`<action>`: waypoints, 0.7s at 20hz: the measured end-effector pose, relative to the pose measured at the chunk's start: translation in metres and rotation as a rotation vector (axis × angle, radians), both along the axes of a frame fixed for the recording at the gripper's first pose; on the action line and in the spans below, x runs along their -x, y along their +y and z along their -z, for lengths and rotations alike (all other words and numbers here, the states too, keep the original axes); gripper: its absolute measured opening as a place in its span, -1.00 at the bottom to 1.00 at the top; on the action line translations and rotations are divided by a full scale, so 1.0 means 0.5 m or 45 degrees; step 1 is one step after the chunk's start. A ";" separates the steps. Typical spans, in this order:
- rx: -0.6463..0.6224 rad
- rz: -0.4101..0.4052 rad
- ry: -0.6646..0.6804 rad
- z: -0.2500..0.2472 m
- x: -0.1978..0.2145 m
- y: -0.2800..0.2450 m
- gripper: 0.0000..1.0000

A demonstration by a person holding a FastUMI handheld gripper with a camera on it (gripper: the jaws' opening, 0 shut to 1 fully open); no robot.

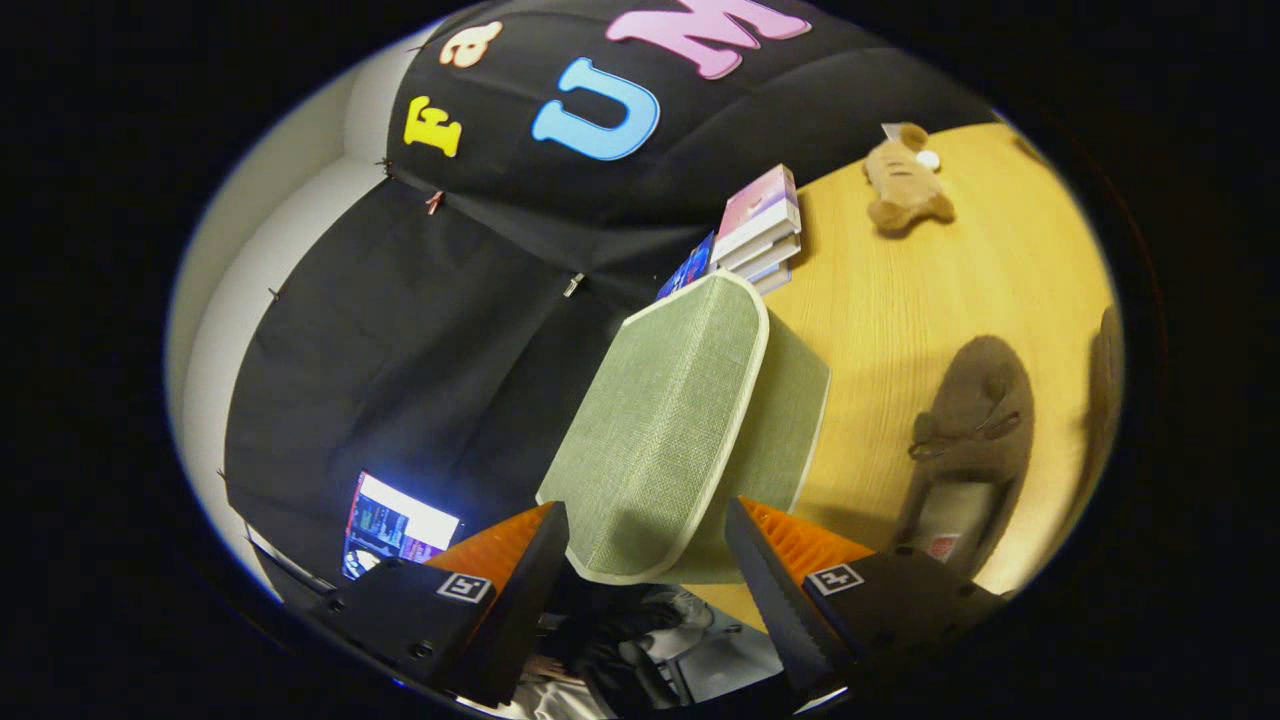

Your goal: Open the storage box then place both shoes into the box .Put the left shoe in first, then the right shoe, with the right side of both shoes facing outward in a uniform manner.

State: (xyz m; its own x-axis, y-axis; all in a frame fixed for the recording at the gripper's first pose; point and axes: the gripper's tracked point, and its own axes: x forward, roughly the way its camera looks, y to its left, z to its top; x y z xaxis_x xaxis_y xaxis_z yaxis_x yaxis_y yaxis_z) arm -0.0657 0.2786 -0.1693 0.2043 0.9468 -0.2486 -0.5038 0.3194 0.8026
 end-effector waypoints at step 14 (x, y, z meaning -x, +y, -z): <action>-0.134 -0.106 0.405 0.056 0.010 0.085 0.59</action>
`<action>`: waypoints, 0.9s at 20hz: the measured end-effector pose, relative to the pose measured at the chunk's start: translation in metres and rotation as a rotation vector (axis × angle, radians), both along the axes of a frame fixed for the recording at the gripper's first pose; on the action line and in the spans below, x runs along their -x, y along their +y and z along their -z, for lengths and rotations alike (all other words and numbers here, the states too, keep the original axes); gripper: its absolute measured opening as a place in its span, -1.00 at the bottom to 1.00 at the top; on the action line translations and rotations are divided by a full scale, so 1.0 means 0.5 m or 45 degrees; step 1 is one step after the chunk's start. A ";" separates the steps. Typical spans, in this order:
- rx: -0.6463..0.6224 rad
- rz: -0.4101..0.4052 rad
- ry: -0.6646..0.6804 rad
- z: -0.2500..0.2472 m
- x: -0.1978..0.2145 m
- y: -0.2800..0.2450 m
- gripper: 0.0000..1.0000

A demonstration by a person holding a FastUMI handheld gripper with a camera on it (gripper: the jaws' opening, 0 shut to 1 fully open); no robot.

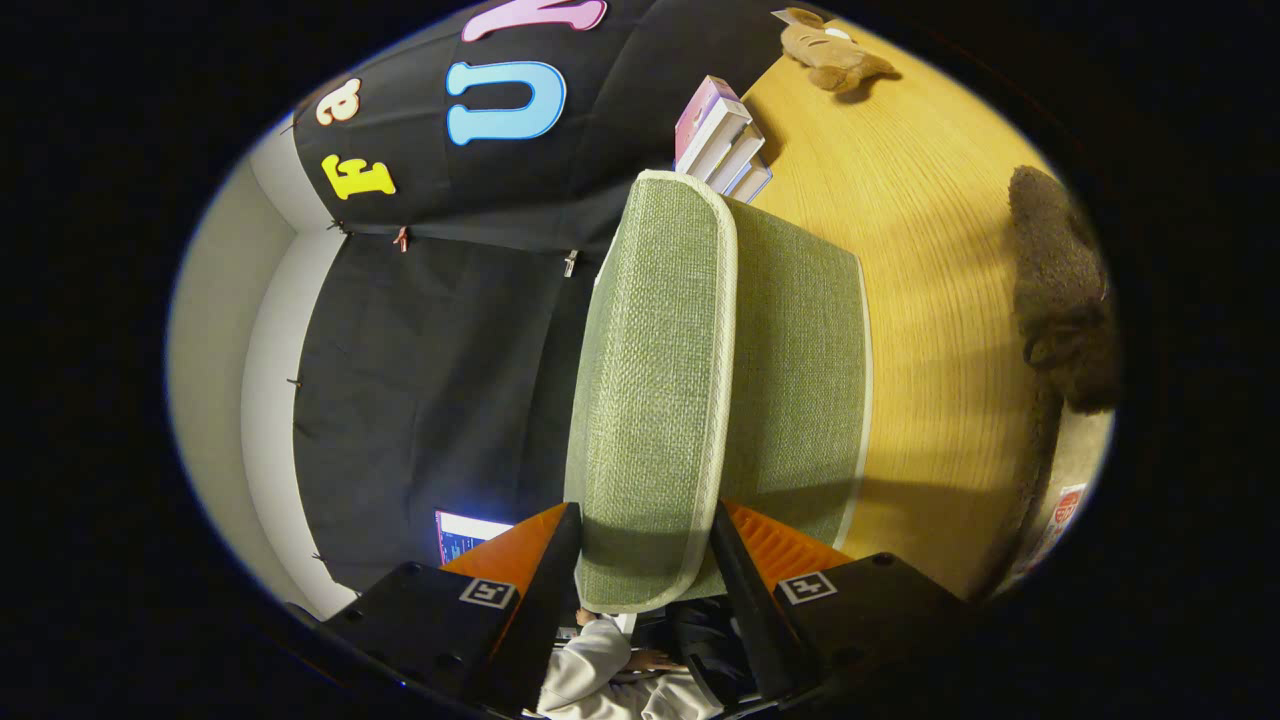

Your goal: Open the storage box then place both shoes into the box .Put the left shoe in first, then the right shoe, with the right side of both shoes facing outward in a uniform manner.

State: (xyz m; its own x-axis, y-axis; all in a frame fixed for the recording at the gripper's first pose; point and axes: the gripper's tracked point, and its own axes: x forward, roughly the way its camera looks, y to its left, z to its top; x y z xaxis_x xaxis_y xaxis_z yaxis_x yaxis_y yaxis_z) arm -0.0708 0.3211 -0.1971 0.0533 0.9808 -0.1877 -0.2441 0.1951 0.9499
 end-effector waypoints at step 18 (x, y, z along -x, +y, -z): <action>-0.158 0.030 0.282 -0.079 -0.008 -0.002 -0.59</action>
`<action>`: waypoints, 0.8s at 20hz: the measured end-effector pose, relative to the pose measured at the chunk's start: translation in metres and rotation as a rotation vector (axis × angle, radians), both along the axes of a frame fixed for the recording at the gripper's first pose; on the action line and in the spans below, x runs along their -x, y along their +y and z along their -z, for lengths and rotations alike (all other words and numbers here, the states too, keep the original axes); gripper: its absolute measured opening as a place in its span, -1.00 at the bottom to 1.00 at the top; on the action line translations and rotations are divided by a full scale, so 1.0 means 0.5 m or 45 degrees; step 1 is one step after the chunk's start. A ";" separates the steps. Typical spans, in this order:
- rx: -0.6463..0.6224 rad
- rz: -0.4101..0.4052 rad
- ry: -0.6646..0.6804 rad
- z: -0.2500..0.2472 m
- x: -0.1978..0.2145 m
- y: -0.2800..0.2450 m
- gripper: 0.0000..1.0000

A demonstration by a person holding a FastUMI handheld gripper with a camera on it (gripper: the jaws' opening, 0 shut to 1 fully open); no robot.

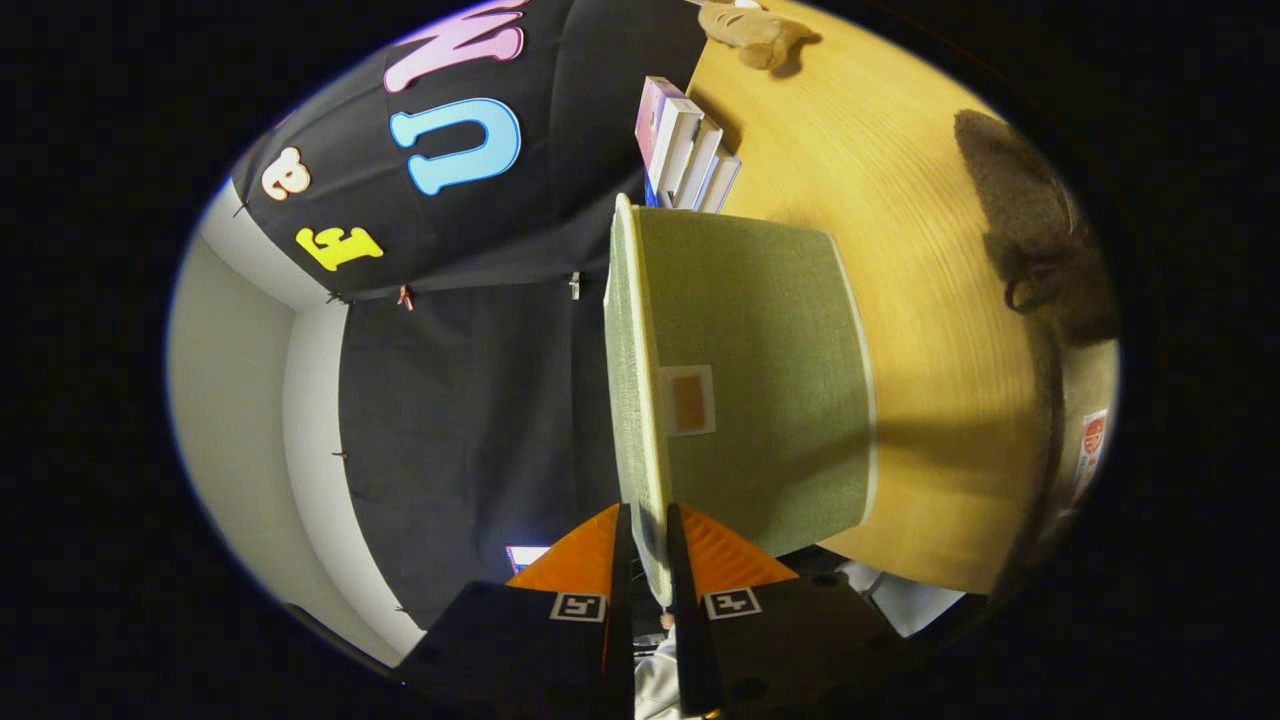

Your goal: Open the storage box then place both shoes into the box .Put the left shoe in first, then the right shoe, with the right side of both shoes facing outward in a uniform manner.

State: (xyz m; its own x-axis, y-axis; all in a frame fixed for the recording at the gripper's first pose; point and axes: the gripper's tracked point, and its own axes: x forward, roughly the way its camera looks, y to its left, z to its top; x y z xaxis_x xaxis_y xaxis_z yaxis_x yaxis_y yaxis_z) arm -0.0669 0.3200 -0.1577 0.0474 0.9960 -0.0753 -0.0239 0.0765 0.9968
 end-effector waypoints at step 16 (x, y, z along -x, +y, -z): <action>0.063 -0.125 -0.272 -0.176 0.031 0.115 -0.90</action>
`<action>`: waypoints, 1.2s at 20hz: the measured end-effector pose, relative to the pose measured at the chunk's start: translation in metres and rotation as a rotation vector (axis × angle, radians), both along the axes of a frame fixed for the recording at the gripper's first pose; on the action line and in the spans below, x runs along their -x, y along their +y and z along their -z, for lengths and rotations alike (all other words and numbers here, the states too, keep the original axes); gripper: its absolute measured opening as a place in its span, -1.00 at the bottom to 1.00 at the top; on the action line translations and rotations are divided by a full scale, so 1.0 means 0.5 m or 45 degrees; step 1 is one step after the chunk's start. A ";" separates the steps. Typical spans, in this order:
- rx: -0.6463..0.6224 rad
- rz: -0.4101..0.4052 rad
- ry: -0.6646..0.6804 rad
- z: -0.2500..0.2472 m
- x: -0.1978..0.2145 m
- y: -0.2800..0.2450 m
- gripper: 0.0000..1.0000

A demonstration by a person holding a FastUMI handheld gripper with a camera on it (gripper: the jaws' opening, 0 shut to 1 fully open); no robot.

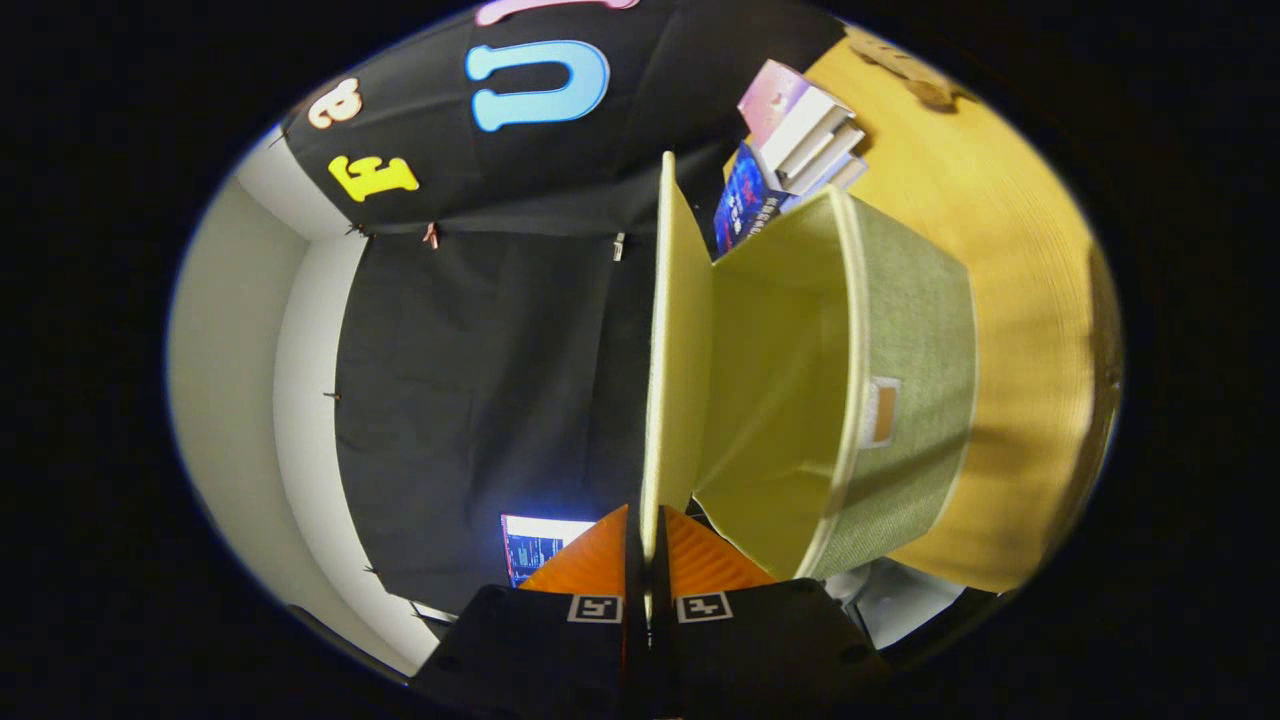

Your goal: Open the storage box then place both shoes into the box .Put the left shoe in first, then the right shoe, with the right side of both shoes facing outward in a uniform manner.

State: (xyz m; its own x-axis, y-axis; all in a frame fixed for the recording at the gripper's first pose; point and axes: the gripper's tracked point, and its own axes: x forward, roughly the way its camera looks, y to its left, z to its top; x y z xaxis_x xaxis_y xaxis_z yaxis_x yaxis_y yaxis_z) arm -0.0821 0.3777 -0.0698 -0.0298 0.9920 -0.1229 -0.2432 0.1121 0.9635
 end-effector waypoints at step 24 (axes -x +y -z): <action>0.173 -0.007 -0.273 -0.050 0.097 0.563 -0.84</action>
